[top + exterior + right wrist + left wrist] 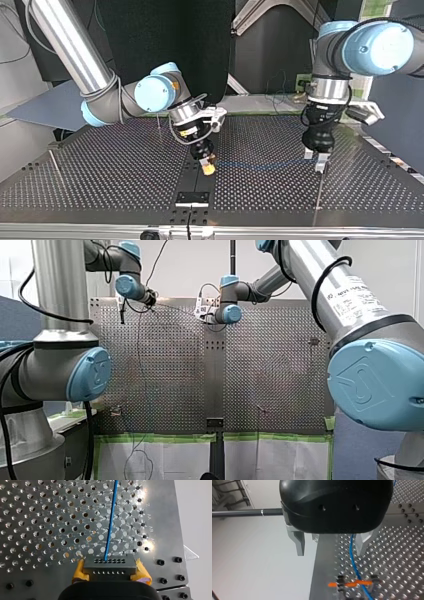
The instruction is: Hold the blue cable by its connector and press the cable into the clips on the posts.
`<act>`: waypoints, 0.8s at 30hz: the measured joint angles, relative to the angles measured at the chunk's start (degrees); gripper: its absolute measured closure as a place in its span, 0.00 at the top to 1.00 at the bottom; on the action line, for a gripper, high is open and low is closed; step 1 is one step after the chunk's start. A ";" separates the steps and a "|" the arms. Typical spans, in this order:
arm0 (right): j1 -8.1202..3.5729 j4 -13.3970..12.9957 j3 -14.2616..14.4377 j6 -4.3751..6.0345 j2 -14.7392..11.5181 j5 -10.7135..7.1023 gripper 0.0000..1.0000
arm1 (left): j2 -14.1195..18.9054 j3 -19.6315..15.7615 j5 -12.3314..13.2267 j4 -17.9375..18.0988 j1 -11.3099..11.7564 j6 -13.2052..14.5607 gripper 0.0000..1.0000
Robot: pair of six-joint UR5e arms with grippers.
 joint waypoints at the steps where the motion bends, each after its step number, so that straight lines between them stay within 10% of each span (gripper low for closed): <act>1: -0.02 0.00 0.00 0.01 0.01 0.00 0.00 | -0.44 0.15 -0.47 -0.29 -0.20 0.32 1.00; 24: 0.17 -0.01 0.00 0.02 0.02 -0.06 0.00 | -8.81 5.99 -7.94 -0.10 -5.00 0.77 1.00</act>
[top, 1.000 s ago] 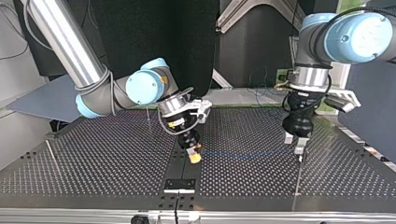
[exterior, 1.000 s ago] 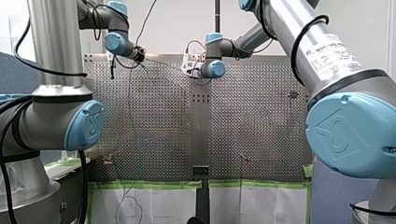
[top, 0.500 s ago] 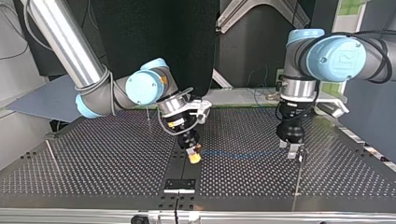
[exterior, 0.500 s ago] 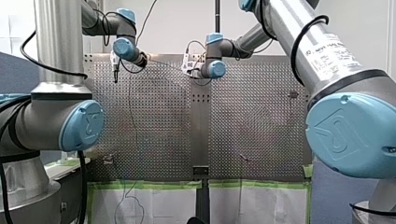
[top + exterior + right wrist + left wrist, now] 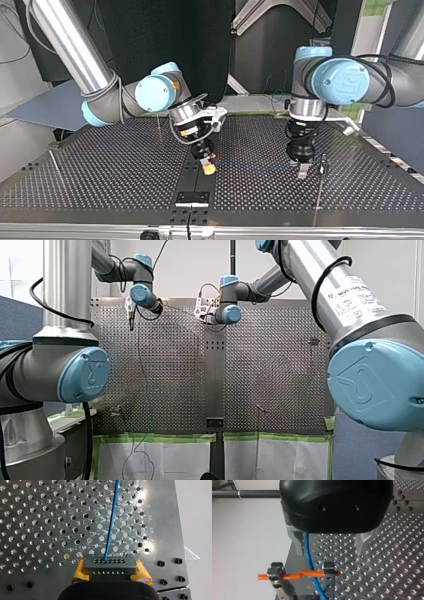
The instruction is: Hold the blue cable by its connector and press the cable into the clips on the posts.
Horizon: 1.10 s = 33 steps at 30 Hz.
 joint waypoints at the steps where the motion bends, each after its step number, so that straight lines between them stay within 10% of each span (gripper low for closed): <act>1: 0.00 0.00 0.00 0.00 0.00 0.00 0.00 | -0.09 0.16 -0.42 -0.09 -0.14 0.00 1.00; 16: -0.01 0.09 0.00 -0.05 0.01 -0.03 0.00 | -0.24 0.46 -7.96 0.75 -1.98 1.60 1.00; 32: 0.16 0.32 0.04 -0.20 0.03 -0.03 0.00 | -0.20 0.45 -7.17 1.03 -2.57 1.02 1.00; 33: 0.18 0.33 0.08 -0.21 0.04 -0.01 0.00 | -0.21 0.45 -7.22 1.04 -2.64 0.83 0.84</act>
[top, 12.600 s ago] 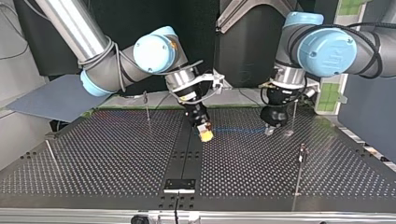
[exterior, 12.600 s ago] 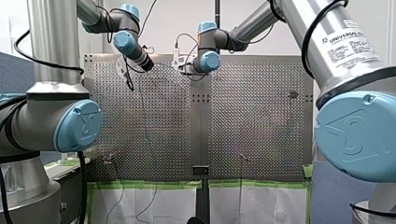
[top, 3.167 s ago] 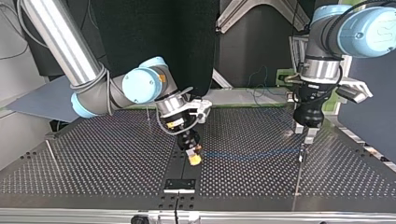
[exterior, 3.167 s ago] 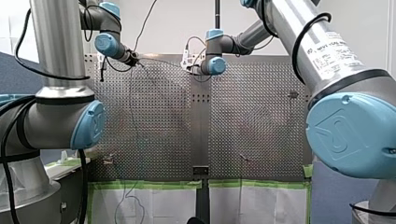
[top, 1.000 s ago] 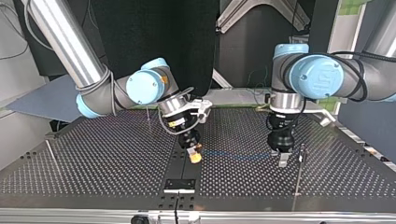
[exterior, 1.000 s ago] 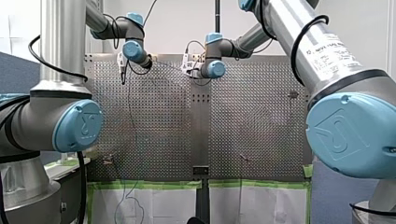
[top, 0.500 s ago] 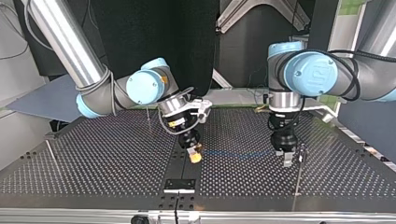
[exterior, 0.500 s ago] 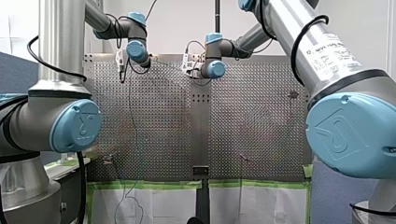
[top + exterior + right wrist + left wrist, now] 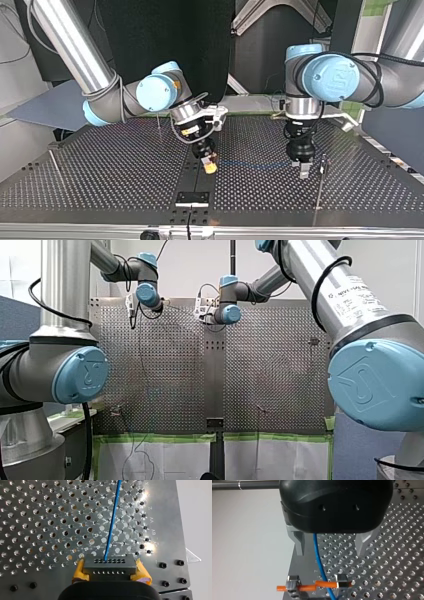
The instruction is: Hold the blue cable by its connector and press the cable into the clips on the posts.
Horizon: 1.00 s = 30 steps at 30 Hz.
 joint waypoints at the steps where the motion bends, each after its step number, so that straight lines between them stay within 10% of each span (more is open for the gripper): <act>1: 0.00 0.01 0.03 -0.01 0.01 0.02 0.00 | -0.01 0.00 -0.05 0.01 -0.07 -0.15 0.84; 3: 0.02 0.02 0.06 -0.03 0.01 0.04 0.00 | 0.00 0.00 -0.14 0.05 -0.19 -0.34 0.51; 4: 0.02 0.02 0.06 -0.05 0.01 0.05 0.00 | 0.00 0.00 -0.17 0.06 -0.24 -0.34 0.51; 6: 0.01 0.03 0.08 -0.08 0.01 0.08 0.00 | 0.01 0.00 -0.27 0.04 -0.35 -0.14 0.10; 8: 0.00 0.03 0.08 -0.10 0.00 0.11 0.00 | 0.01 0.00 -0.73 -0.02 -0.51 0.50 0.00; 30: 0.17 0.18 0.67 -0.21 0.02 0.16 0.00 | -0.39 -2.42 -4.21 2.40 -2.71 2.71 0.00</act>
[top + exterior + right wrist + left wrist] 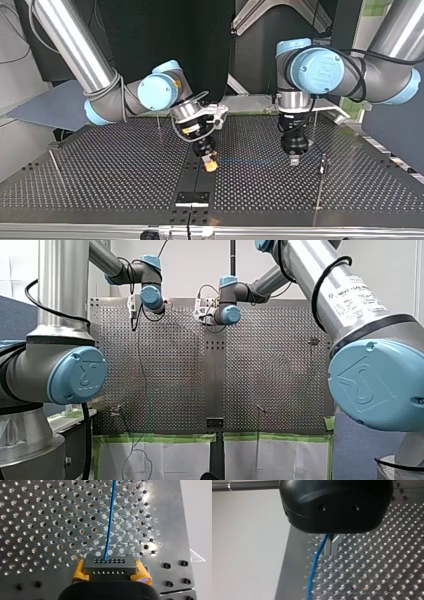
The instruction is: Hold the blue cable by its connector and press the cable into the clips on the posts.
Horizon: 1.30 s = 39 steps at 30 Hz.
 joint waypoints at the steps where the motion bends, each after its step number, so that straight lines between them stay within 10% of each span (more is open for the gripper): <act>1: 0.02 -0.01 0.29 0.00 0.00 0.00 0.00 | -0.19 -0.37 0.09 0.47 -0.12 -0.11 0.00; 14: -0.26 -1.18 6.51 -1.98 0.01 2.51 0.00 | -5.40 -2.62 -0.44 5.77 -3.21 0.09 0.00; 39: -0.83 -12.16 18.15 -5.07 0.11 8.78 0.00 | -15.04 -9.63 -1.98 15.29 -8.36 1.45 0.00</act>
